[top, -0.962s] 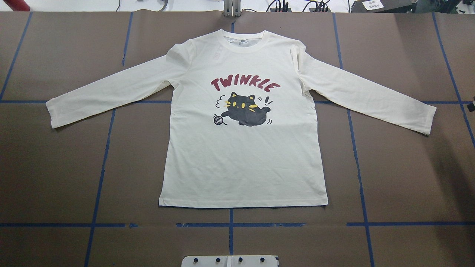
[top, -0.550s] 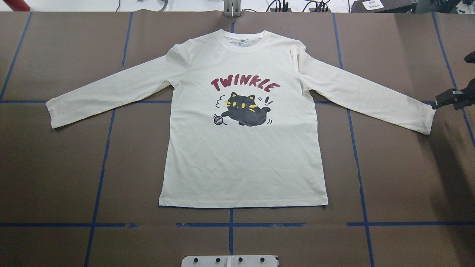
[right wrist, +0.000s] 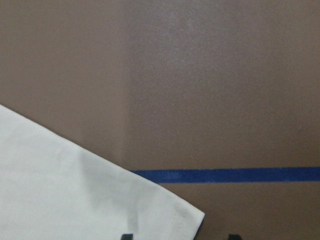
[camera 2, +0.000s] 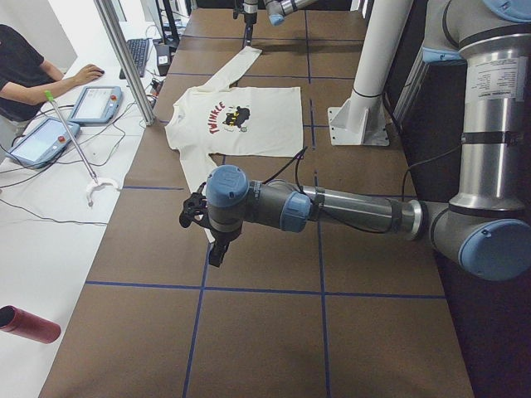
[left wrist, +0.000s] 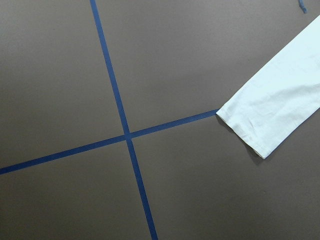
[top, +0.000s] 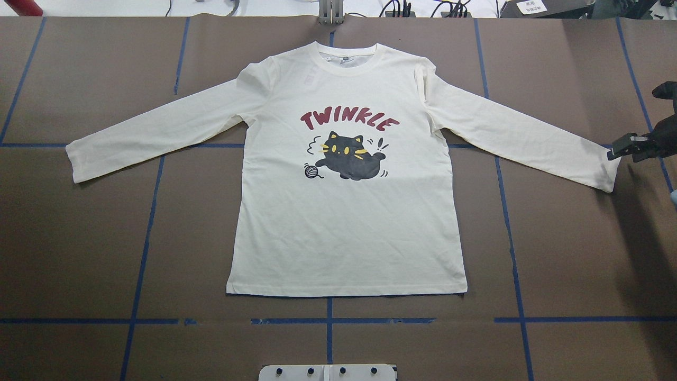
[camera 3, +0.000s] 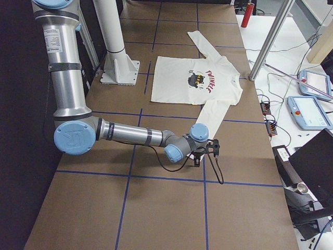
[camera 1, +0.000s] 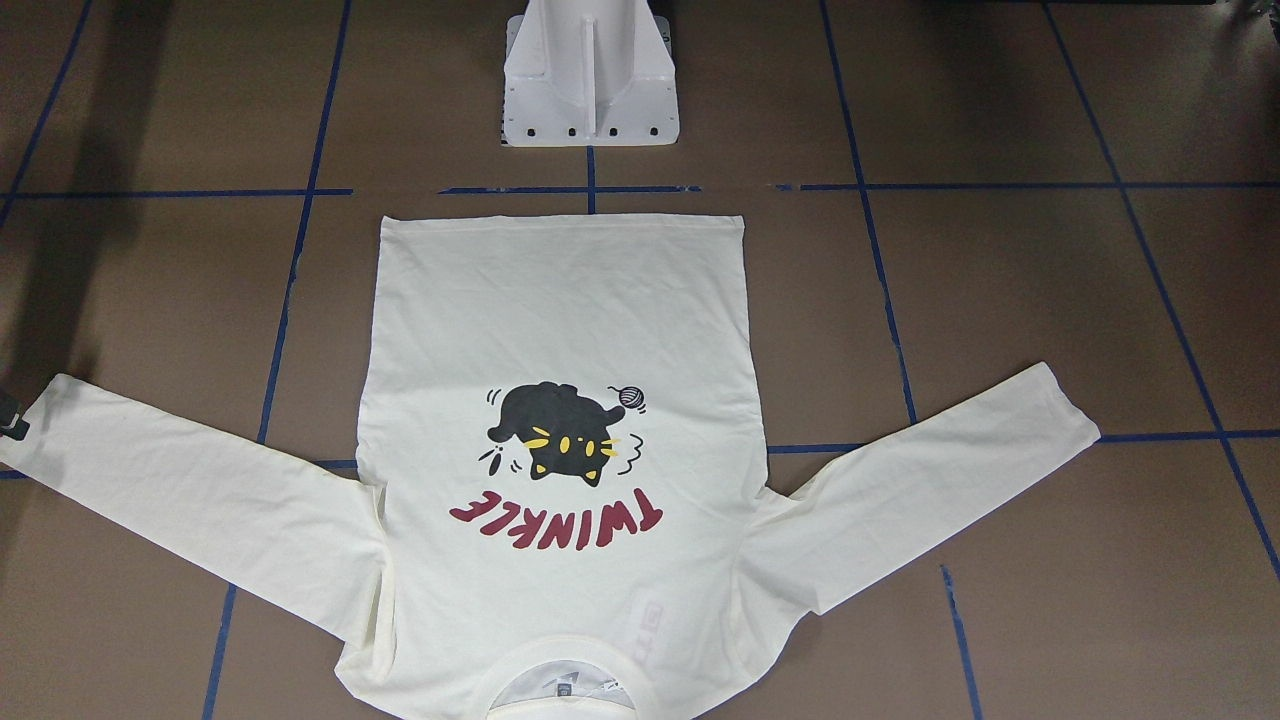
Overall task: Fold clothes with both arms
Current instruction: 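Move the right gripper in toward the sleeve cuff nearest it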
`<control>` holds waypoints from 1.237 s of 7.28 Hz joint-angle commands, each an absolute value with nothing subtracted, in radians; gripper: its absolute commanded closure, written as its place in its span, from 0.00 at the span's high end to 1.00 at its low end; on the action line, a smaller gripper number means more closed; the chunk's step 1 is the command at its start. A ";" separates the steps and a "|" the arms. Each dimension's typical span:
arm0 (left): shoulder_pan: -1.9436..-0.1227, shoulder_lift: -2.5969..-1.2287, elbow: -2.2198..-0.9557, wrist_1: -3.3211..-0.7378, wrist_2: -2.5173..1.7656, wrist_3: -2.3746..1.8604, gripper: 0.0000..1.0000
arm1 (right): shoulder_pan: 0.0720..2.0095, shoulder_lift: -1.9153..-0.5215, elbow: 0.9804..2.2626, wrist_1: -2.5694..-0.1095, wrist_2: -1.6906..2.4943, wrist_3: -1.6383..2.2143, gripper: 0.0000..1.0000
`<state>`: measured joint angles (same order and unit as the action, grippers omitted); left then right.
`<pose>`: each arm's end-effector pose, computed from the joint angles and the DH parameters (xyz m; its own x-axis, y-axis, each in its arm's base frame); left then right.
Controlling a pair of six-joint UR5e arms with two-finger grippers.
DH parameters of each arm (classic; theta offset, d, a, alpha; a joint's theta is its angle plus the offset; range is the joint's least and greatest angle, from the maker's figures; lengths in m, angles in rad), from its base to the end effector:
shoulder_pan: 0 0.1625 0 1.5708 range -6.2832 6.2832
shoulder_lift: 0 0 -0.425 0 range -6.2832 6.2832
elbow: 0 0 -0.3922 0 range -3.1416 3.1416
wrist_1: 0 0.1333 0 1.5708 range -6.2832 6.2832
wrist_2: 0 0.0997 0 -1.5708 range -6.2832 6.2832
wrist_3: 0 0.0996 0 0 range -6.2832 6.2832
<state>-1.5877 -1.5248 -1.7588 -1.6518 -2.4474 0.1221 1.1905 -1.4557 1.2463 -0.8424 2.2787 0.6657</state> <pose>-0.0649 -0.4790 0.5716 0.6398 0.2767 -0.7170 -0.0619 0.9485 0.3108 -0.1429 -0.5422 0.6825 0.6597 0.0406 0.7504 -0.1082 0.9933 0.0414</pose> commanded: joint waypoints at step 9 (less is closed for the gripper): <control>-1.588 -1.525 -1.770 -1.652 -2.448 0.063 1.00 | 1.180 -1.431 1.241 -0.833 2.273 0.669 0.00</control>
<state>-1.5877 -1.5248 -1.7686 -1.6519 -2.4482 0.0701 1.1784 -1.4206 1.2023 -0.8326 2.2531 0.6673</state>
